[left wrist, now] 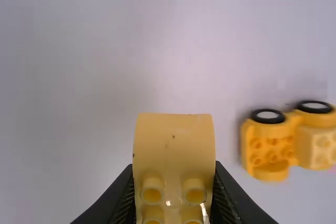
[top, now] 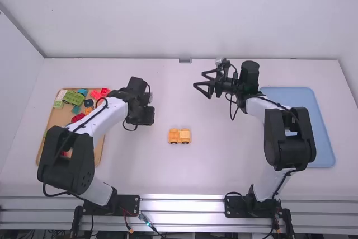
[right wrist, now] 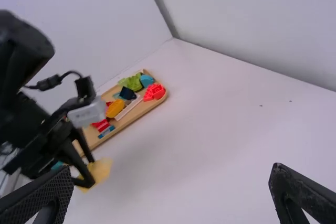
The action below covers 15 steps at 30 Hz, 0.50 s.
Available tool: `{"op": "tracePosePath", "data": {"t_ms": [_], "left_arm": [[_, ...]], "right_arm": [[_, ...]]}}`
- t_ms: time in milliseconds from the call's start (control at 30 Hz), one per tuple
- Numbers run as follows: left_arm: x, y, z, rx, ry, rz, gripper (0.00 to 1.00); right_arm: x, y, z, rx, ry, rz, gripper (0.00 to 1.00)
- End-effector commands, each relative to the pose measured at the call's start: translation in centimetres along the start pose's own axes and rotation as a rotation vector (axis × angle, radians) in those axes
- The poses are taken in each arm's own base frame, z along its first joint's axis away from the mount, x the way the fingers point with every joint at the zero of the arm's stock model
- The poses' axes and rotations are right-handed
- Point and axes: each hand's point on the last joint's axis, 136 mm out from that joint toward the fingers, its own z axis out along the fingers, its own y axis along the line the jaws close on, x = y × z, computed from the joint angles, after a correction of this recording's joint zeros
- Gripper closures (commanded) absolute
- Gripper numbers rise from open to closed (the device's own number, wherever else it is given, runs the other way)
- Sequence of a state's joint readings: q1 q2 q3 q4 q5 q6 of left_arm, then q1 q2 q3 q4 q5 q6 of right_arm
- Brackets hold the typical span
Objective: Assemble lego blocks to make yellow taxi
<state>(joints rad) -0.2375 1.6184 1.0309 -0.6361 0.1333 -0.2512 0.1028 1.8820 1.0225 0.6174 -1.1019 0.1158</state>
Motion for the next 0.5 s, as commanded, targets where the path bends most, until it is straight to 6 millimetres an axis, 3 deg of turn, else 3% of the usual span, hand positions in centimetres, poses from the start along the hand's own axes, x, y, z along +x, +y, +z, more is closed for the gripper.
{"op": "tracePosePath", "data": {"t_ms": [0, 233, 367, 467], "left_arm": [[1.4, 1.2, 0.7, -0.122, -0.008, -0.142, 0.98], [2.6, 1.3, 2.6, -0.108, -0.037, -0.459, 0.98], [3.6, 1.7, 3.1, -0.102, -0.029, -0.815, 0.98], [4.4, 0.4, 3.5, -0.048, 0.026, -1.022, 0.98]], "right_arm": [[-0.3, -0.8, 0.2, 0.034, -0.006, -0.014, 0.01], [-0.2, -0.7, 0.2, 0.034, -0.003, -0.010, 0.01], [-0.1, -0.8, 0.2, 0.035, 0.000, -0.003, 0.01], [0.1, -0.8, 0.2, 0.036, 0.005, 0.004, 0.01]]}}
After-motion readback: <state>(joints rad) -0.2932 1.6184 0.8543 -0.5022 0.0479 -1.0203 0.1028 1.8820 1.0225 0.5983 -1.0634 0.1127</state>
